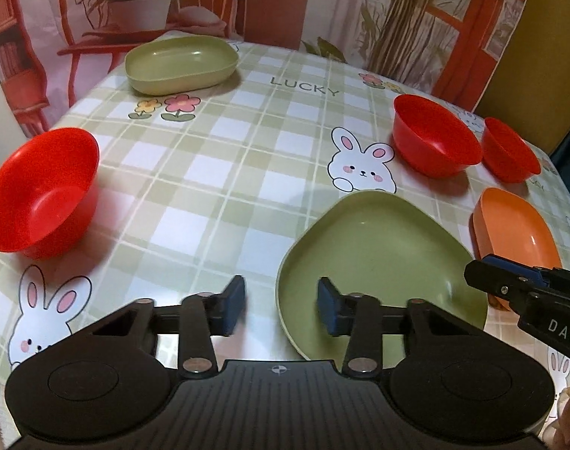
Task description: Organize plates and bowls
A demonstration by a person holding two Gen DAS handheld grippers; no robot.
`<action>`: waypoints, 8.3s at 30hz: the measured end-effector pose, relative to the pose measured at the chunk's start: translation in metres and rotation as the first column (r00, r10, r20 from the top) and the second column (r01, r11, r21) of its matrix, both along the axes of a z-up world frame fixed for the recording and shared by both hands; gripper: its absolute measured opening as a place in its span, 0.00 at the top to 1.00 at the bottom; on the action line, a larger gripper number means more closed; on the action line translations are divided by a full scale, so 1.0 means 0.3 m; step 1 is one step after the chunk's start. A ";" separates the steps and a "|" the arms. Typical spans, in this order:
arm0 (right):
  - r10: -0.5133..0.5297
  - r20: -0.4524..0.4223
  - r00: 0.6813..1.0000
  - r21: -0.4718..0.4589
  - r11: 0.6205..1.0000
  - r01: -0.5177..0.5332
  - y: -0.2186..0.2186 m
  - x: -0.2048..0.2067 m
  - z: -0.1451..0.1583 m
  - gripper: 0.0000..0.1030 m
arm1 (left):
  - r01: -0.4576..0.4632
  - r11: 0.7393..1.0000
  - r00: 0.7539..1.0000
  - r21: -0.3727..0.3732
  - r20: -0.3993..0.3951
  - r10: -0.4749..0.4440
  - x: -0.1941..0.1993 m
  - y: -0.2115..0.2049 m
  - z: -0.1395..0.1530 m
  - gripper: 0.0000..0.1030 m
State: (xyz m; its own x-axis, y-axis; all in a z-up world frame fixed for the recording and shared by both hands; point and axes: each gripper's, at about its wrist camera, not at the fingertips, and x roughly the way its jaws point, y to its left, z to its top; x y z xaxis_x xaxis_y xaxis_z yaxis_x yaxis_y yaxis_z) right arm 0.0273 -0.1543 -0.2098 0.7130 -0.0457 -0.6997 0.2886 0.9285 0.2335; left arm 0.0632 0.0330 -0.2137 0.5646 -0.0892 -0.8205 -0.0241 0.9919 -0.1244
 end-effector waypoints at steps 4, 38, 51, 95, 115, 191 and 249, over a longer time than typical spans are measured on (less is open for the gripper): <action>-0.013 -0.012 1.000 -0.004 1.000 0.013 -0.005 0.002 -0.004 0.87 | -0.017 1.000 1.000 0.002 -0.009 0.017 0.001 0.000 -0.016 0.79; -0.021 0.021 1.000 -0.012 1.000 0.022 -0.011 -0.014 0.022 0.93 | 0.001 1.000 0.999 -0.018 0.042 -0.001 -0.014 -0.008 0.007 0.89; -0.071 0.087 0.994 0.003 0.997 0.071 -0.055 -0.048 0.066 0.93 | 0.055 0.998 0.995 0.019 0.087 -0.056 0.011 -0.064 0.078 0.89; -0.362 0.209 0.908 0.075 0.932 0.354 -0.482 -0.351 0.110 0.90 | 0.404 0.912 0.903 0.075 0.126 -0.410 0.325 -0.559 0.171 0.87; -0.320 0.114 0.940 0.120 0.944 0.307 -0.410 -0.399 0.040 0.87 | 0.498 0.853 0.861 0.157 0.029 -0.508 0.354 -0.619 0.073 0.81; -0.334 0.129 0.934 0.144 0.938 0.315 -0.527 -0.212 0.067 0.86 | 0.491 0.858 0.848 0.152 0.146 -0.510 0.342 -0.488 0.182 0.80; 0.278 -0.032 0.960 -0.038 0.960 -0.279 0.093 1.250 -0.079 0.89 | -0.210 0.971 0.977 -0.115 0.011 0.213 0.739 0.701 -0.033 0.88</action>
